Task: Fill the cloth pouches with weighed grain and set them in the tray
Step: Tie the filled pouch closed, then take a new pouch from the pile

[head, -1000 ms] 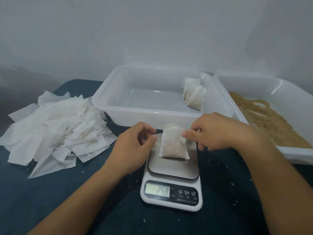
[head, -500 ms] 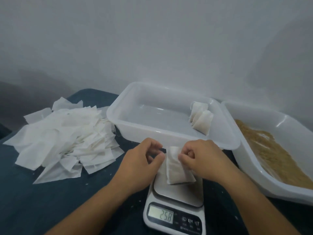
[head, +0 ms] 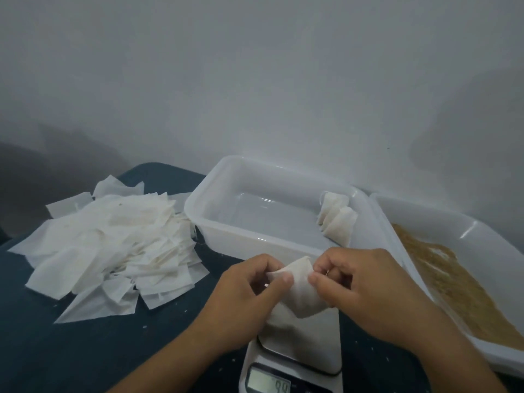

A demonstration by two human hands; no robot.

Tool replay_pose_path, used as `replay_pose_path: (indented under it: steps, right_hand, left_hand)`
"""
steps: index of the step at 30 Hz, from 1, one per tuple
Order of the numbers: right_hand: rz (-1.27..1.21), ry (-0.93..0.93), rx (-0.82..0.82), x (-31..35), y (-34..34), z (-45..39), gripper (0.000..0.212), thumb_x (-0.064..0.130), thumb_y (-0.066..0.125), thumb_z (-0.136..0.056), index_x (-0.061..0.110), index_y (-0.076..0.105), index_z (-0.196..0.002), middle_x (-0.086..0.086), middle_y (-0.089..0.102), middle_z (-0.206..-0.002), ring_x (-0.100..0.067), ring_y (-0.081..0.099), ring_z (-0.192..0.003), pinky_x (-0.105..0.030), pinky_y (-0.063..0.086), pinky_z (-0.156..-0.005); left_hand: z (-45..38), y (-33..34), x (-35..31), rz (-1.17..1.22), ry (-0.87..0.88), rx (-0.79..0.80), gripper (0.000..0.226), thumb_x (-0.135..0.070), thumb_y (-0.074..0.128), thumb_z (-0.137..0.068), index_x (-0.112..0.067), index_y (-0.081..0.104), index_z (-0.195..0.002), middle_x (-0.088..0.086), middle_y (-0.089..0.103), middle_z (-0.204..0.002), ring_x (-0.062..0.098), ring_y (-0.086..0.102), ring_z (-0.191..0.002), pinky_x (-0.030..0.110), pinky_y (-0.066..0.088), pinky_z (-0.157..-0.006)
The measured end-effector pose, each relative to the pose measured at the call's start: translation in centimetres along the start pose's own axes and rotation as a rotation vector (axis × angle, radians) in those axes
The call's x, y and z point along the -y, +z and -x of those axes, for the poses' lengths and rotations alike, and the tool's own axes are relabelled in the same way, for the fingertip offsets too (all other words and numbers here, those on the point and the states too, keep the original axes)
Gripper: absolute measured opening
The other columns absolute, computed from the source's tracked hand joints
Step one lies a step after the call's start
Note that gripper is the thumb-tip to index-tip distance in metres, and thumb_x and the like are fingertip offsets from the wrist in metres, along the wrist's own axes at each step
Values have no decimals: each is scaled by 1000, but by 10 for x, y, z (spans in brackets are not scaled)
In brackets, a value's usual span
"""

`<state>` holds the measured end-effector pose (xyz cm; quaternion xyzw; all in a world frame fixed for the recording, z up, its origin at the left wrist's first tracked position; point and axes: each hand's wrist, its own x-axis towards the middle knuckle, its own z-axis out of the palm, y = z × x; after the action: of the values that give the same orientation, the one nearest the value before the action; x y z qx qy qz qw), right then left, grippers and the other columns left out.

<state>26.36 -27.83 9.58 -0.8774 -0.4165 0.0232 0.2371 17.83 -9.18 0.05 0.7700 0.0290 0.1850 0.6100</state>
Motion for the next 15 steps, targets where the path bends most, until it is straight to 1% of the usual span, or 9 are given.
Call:
replay_pose_path:
  steps: [2,4,6,7,8,10,12,13,15]
  right_hand:
    - [-9,15,-19,-1,-4,-1,9,51,65,-92,43,64,-96,31,66,-86,2,62,-71,-9,45,-65]
    - [-27,39,-1,-2,-10,-2,36,66,62,-85,58,51,-118,39,57,-110,3,63,-79,-7,46,-70]
    - [-47,48,89,0,-11,-2,57,71,67,-81,68,39,-131,42,52,-121,1,65,-80,-9,49,-69]
    - [-54,40,135,2,-8,-3,58,68,70,-82,68,41,-131,41,54,-120,1,65,-78,-10,49,-67]
    - [-62,29,162,5,-5,-3,52,62,74,-84,65,46,-128,40,58,-116,2,65,-77,-11,48,-66]
    - [-77,-6,139,8,0,-2,28,48,76,-89,54,63,-112,36,65,-101,4,63,-74,-9,46,-64]
    - [-56,-13,94,10,-3,-2,8,38,75,-93,41,73,-100,35,66,-89,5,61,-70,-7,44,-62]
    - [-39,-4,85,10,-8,-2,3,36,74,-94,37,74,-96,38,64,-83,6,60,-68,-6,42,-61]
    - [-25,32,44,7,-25,-6,6,33,73,-94,39,74,-91,41,62,-76,7,59,-60,-4,42,-59]
  left_hand:
    - [1,-1,-1,-24,14,-43,29,-57,60,-86,-30,71,-87,-6,71,-79,13,66,-74,29,54,-69]
    - [2,-3,-2,-70,52,-66,28,-57,59,-85,-31,71,-89,-8,72,-83,11,68,-80,31,56,-74]
    - [4,-4,-5,-122,106,-78,26,-57,58,-86,-34,70,-90,-11,72,-83,12,67,-81,25,54,-71]
    - [4,-4,-6,-134,124,-81,25,-58,58,-86,-37,70,-90,-12,72,-83,11,68,-81,22,52,-69]
    - [5,-4,-7,-131,132,-81,25,-59,58,-86,-38,70,-90,-13,72,-84,11,68,-82,20,52,-68]
    - [5,-3,-9,-113,133,-86,27,-61,58,-85,-39,71,-92,-13,74,-85,12,69,-85,23,54,-71]
    - [6,-2,-10,-108,136,-123,27,-62,63,-85,-40,71,-98,-13,74,-89,12,69,-86,25,53,-74]
    - [6,-1,-11,-98,132,-156,25,-61,67,-85,-42,70,-102,-16,74,-93,10,69,-89,20,52,-74]
    - [7,-1,-13,-55,109,-221,28,-52,72,-83,-49,64,-110,-22,73,-102,4,69,-95,11,49,-78]
